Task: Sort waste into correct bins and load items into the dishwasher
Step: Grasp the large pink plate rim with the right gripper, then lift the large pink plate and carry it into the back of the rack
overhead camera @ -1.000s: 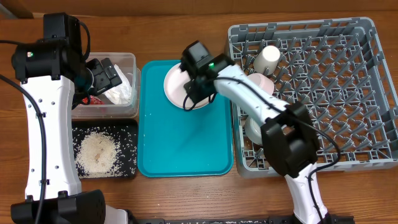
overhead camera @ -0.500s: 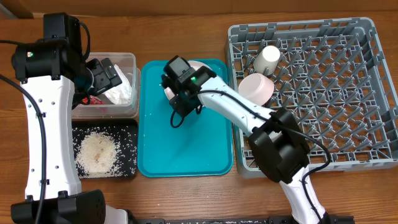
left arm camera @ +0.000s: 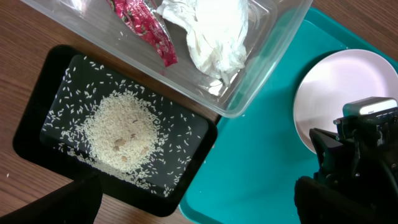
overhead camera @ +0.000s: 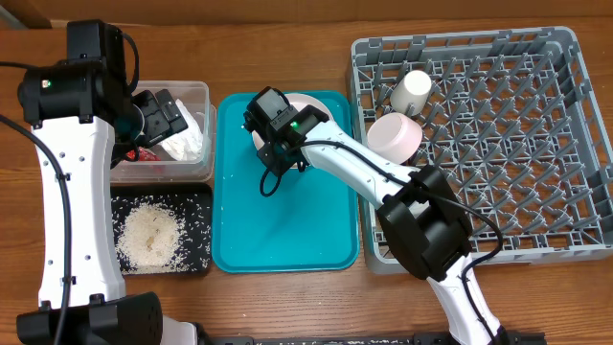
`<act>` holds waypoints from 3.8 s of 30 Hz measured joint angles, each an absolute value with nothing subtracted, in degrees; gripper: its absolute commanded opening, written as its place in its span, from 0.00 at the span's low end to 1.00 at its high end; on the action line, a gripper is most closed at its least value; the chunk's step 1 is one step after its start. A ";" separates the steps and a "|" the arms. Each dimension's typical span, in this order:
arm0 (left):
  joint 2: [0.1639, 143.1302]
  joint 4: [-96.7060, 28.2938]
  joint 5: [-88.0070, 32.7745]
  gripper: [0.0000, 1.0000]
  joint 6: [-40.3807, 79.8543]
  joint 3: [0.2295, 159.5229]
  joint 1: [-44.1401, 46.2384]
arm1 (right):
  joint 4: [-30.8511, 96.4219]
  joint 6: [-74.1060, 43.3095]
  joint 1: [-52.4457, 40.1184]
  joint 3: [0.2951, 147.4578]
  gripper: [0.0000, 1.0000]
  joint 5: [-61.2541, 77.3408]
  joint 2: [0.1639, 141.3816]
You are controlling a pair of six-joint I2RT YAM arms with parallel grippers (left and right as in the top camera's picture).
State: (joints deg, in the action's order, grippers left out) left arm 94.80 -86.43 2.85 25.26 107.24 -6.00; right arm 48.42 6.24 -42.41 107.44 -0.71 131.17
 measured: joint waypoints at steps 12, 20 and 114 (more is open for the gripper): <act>94.78 -86.43 2.85 1.00 25.26 107.24 -6.00 | 44.99 2.59 -42.41 107.39 0.04 -0.89 133.21; 94.80 -86.43 2.87 1.00 25.26 107.24 -6.00 | 46.72 -1.04 -42.28 107.48 0.04 5.72 134.63; 94.80 -86.43 2.85 1.00 25.26 107.24 -6.00 | 54.02 -1.87 -33.04 104.86 0.04 4.71 131.83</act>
